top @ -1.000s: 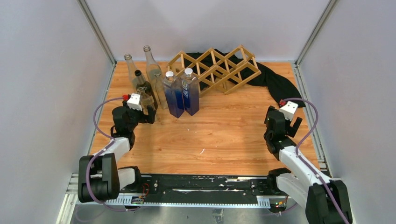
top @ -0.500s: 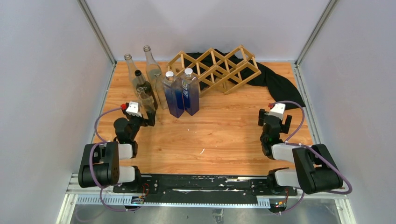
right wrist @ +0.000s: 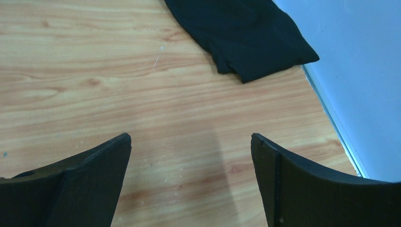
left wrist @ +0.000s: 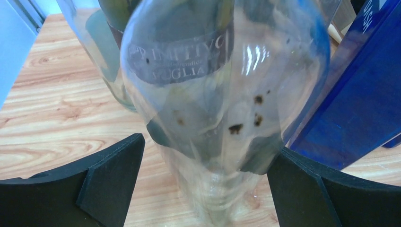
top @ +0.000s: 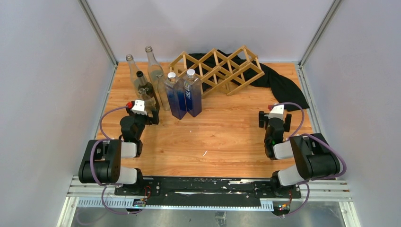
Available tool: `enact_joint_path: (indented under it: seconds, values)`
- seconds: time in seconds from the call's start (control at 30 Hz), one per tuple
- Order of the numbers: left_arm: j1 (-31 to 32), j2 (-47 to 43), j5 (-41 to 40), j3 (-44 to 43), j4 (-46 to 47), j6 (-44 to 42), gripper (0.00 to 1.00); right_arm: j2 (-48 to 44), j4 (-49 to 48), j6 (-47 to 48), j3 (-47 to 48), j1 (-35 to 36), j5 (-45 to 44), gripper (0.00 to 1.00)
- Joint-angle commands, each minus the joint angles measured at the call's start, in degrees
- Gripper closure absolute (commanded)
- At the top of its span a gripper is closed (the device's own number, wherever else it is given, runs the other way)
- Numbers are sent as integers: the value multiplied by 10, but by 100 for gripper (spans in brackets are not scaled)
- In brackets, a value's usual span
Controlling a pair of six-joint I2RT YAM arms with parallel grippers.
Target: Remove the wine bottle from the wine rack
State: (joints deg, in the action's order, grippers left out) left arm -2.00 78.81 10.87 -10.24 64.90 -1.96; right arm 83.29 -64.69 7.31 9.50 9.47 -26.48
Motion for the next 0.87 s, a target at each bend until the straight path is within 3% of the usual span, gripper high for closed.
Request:
enact_joint_path:
  seconds: [0.0,0.83]
  values:
    - [4,1,-22,-2,-11,-9,0,-6,-13,-5,16,-15,11,0]
    - [8,2,-27,-5,-18,-13,0,-6,-13,-4,14,-14,12,0]
